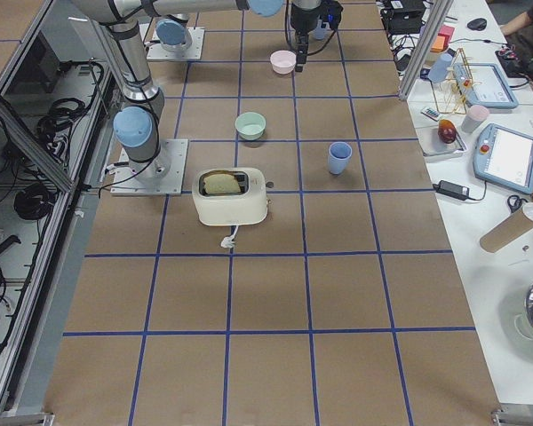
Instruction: Stack blue cups with both arms
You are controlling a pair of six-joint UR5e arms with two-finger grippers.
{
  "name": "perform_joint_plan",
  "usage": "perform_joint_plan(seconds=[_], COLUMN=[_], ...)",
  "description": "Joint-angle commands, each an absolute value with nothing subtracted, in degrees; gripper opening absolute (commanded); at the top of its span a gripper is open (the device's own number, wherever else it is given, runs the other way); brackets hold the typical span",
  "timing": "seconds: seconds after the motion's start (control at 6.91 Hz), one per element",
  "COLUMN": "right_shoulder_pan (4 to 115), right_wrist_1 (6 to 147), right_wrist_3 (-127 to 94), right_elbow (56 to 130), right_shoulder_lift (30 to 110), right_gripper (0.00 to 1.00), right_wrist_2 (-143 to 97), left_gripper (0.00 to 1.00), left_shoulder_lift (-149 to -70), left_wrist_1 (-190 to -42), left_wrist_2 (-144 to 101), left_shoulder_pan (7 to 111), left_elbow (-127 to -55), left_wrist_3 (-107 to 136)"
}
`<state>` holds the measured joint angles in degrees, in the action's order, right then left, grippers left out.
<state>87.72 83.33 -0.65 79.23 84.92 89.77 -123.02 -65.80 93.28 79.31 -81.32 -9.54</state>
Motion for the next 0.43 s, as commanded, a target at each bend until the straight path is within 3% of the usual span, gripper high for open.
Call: perform_joint_plan(seconds=[0.0,0.29], right_shoulder_pan=[82.9,78.3], right_wrist_1=[83.9,92.0], right_wrist_3=[-0.3,6.4], right_elbow=[78.6,76.0], right_shoulder_lift=[81.7,73.9], right_gripper=[1.00,1.00], right_wrist_2=[89.7,90.3], left_gripper=[0.00,0.00], left_shoulder_lift=[-123.6,-122.7], left_wrist_1=[-65.0,-63.8], left_wrist_2=[93.3,93.3], left_shoulder_pan=[79.3,80.2], left_elbow=[-81.1,-79.6], left_wrist_3=[-9.1,-8.1])
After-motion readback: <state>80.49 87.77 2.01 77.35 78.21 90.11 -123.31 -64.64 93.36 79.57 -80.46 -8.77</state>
